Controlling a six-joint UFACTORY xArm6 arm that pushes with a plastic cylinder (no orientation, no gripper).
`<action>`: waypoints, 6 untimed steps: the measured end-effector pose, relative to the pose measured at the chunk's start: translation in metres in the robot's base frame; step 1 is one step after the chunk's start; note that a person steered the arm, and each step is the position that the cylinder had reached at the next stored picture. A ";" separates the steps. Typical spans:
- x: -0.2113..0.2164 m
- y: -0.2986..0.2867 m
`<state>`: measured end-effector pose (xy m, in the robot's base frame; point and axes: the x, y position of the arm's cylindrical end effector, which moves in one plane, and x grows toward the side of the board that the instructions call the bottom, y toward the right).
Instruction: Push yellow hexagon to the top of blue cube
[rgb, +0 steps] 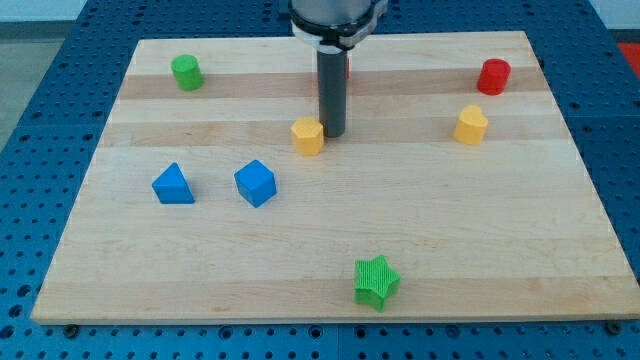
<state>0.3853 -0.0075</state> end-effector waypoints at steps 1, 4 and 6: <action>0.000 -0.019; 0.000 -0.055; 0.000 -0.009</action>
